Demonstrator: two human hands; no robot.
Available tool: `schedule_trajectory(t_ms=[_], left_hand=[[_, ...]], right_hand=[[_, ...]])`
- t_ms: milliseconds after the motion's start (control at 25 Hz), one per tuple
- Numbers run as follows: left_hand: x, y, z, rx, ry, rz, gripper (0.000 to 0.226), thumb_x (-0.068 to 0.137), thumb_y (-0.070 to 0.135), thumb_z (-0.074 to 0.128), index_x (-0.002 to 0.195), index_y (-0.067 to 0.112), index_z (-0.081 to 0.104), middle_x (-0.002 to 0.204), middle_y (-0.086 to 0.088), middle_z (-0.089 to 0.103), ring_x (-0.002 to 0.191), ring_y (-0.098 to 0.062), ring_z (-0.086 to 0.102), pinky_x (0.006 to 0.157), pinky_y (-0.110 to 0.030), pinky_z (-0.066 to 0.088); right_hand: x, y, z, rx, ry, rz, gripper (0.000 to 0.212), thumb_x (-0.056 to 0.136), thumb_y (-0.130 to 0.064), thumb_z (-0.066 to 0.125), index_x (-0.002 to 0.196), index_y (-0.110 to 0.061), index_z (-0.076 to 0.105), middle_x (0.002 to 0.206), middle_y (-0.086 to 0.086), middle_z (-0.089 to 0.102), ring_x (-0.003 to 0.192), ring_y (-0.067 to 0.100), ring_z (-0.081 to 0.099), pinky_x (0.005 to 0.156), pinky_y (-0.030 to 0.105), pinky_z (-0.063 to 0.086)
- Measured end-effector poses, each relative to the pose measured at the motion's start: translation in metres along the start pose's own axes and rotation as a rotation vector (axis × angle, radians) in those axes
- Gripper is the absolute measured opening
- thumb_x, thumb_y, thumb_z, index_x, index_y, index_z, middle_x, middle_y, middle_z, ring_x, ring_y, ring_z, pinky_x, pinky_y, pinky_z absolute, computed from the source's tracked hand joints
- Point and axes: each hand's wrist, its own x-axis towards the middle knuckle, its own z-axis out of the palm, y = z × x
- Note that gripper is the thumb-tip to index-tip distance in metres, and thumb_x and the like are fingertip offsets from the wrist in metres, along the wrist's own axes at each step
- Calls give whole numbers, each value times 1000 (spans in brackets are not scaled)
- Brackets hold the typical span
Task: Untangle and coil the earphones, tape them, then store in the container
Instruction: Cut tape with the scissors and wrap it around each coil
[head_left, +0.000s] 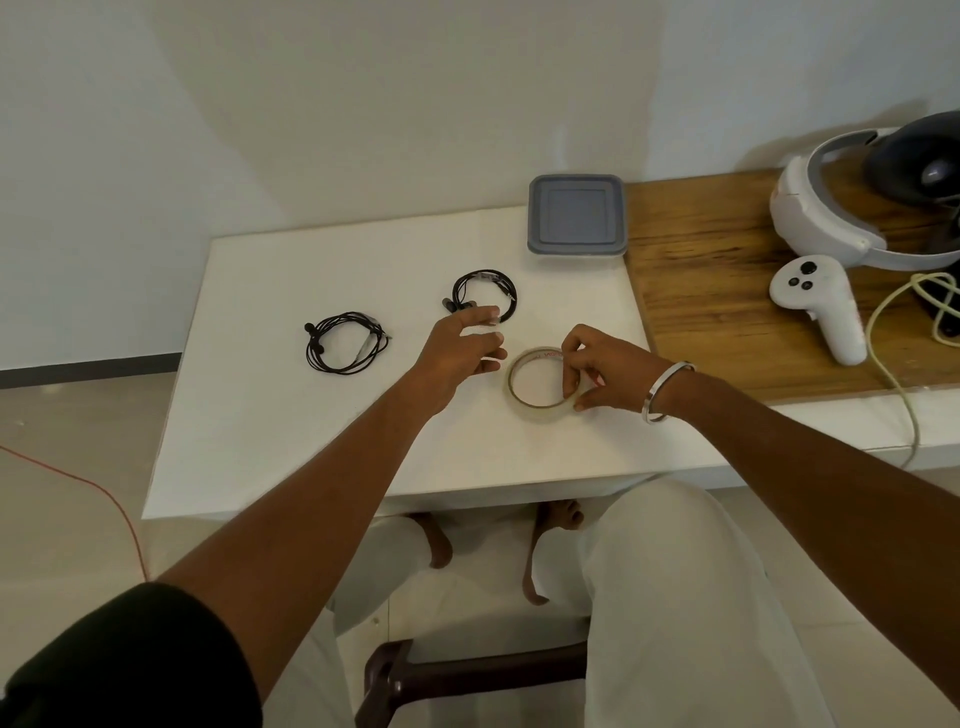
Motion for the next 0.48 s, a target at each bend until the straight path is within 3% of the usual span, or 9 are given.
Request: schedule_trajectory(t_ms=[160, 320, 480], left_hand=[[-3, -4, -5, 116, -7, 75, 38, 93, -2, 55, 129, 10, 57, 119, 0, 56, 77, -16, 65, 69, -23, 55], [-4, -3, -8, 129, -13, 109, 38, 93, -2, 53, 129, 11, 58, 121, -1, 57, 77, -14, 66, 69, -23, 55], [-7, -2, -15, 126, -25, 133, 41, 92, -3, 51, 129, 14, 58, 128, -3, 57, 80, -13, 67, 69, -23, 54]], right_hand=[[0, 6, 4, -81, -96, 7, 19, 73, -9, 78, 88, -16, 68, 109, -9, 38, 79, 6, 44, 66, 1, 30], [1, 1, -4, -63, -155, -2, 23, 73, -7, 78, 92, -16, 69, 113, -4, 41, 74, -1, 42, 65, -3, 32], [6, -9, -19, 38, -202, 25, 31, 70, -14, 81, 95, -23, 65, 107, -6, 42, 68, 5, 41, 66, 8, 39]])
